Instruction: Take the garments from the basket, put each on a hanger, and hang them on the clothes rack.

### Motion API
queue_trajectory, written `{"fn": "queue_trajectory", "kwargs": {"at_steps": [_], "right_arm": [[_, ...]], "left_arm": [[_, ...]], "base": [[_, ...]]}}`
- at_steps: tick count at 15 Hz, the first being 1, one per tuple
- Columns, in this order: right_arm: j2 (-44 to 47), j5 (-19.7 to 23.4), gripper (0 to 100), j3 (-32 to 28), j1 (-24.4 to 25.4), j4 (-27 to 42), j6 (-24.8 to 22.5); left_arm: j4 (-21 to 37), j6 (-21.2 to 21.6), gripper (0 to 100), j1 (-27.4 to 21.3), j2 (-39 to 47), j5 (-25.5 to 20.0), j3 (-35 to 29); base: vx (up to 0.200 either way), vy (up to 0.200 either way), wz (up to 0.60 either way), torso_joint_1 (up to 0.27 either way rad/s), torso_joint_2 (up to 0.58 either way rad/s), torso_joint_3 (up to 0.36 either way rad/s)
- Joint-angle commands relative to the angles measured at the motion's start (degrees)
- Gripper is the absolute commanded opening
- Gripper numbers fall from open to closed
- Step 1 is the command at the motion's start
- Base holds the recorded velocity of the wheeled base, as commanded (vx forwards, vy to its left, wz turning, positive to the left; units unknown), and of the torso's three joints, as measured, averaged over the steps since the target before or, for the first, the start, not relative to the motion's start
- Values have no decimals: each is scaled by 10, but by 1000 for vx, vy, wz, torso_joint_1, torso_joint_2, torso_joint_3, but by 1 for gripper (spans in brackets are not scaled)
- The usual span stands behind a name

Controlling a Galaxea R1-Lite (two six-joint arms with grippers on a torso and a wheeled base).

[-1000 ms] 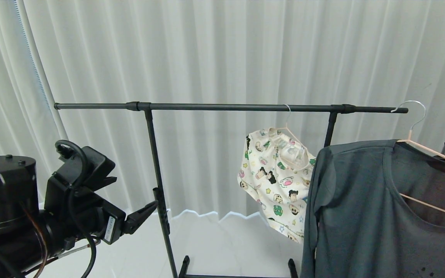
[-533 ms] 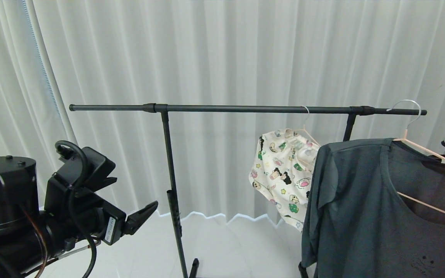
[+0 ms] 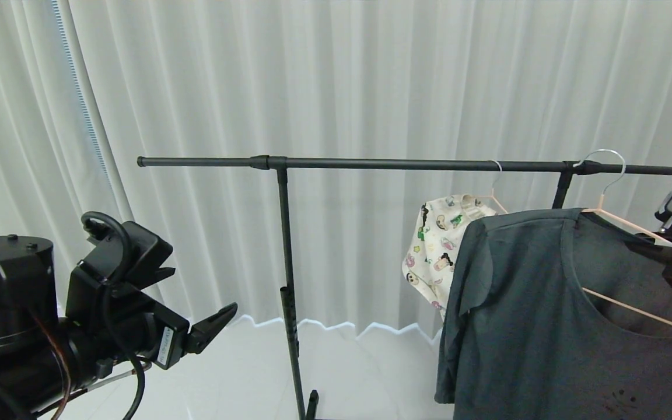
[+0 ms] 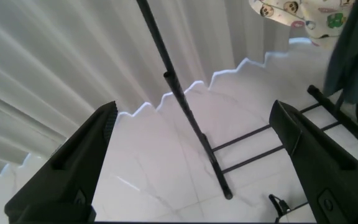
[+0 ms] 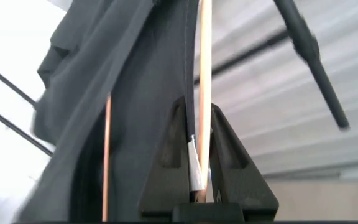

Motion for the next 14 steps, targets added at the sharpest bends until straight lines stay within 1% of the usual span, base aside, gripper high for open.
{"fn": "queue_trajectory", "kwargs": {"at_steps": [1, 2, 3, 4, 9, 11, 14], "right_arm": [[3, -2, 0, -1, 13, 0, 12], [3, -8, 0, 0, 20, 0, 20], [4, -30, 0, 0, 41, -1, 46], [6, -37, 0, -1, 54, -2, 57], [12, -42, 0, -9, 70, -6, 61], [19, -55, 0, -10, 86, -16, 62], [31, -78, 0, -10, 116, -29, 80]], "left_arm": [[0, 0, 100, 0, 0, 0, 0], [0, 0, 100, 0, 0, 0, -1], [0, -1, 100, 0, 0, 0, -1], [0, -1, 100, 0, -1, 0, -1], [0, -1, 100, 0, -2, 0, -2], [0, -1, 100, -1, -1, 0, -2], [0, -1, 100, -1, -2, 0, -2]], "base": [[0, 0, 0, 0, 0, 0], [0, 0, 0, 0, 0, 0], [200, 0, 0, 7, 12, -2], [200, 0, 0, -2, 7, 7], [200, 0, 0, -1, 1, 3], [200, 0, 0, 5, 0, 10], [200, 0, 0, 4, 2, 2]]}}
